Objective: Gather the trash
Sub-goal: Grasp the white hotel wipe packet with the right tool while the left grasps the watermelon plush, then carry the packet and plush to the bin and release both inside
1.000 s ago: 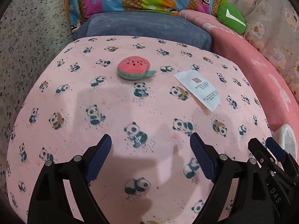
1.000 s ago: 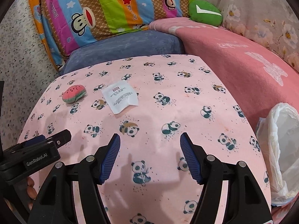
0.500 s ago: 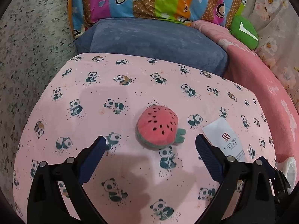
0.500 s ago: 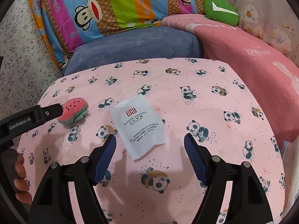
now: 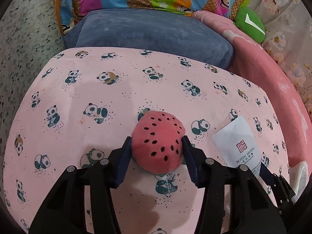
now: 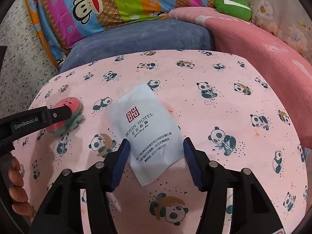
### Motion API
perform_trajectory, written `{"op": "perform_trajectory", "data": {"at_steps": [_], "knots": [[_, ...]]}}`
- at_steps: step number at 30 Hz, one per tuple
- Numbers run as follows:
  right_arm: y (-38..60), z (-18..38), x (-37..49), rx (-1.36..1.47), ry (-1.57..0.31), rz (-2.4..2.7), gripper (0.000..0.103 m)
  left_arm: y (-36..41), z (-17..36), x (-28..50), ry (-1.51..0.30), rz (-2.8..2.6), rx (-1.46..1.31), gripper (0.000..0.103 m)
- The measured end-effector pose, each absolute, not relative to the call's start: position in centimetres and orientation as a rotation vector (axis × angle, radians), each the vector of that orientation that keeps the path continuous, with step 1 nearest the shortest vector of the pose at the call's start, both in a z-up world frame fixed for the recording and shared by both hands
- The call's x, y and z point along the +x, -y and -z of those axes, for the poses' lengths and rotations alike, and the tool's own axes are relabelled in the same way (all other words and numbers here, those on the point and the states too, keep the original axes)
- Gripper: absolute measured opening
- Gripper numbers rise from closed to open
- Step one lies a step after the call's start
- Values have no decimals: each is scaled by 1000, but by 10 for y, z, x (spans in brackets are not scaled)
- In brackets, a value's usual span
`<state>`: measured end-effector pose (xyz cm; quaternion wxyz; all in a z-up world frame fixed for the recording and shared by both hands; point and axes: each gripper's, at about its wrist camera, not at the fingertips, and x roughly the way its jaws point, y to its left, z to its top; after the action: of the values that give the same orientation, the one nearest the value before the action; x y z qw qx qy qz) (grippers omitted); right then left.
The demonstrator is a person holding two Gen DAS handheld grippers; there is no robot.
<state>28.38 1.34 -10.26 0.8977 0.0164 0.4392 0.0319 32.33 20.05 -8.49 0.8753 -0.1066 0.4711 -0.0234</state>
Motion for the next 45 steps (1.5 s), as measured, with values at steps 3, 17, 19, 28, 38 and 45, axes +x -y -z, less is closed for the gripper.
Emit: {"op": "perform_trajectory", "data": {"at_steps": [3,17,19,28,38,45], "knots": [[-9,101,279,55,-918,-84,21,-193,81,316,-977,55,-211,47],[45,70,207,201,-879,-50,11,-136,52,251,-955,136,-175,47],[57,65,194,215,-867,-37,11,-125,48,241,-953,149,-165,47],[103,46,143,230,-820,22,11,-76,34,196,-949,212,-125,47],[142,30,99,251,-776,54,11,-25,20,156,-934,282,-73,47],[169,26,76,269,-760,84,11,12,15,135,-933,335,-30,47]]}}
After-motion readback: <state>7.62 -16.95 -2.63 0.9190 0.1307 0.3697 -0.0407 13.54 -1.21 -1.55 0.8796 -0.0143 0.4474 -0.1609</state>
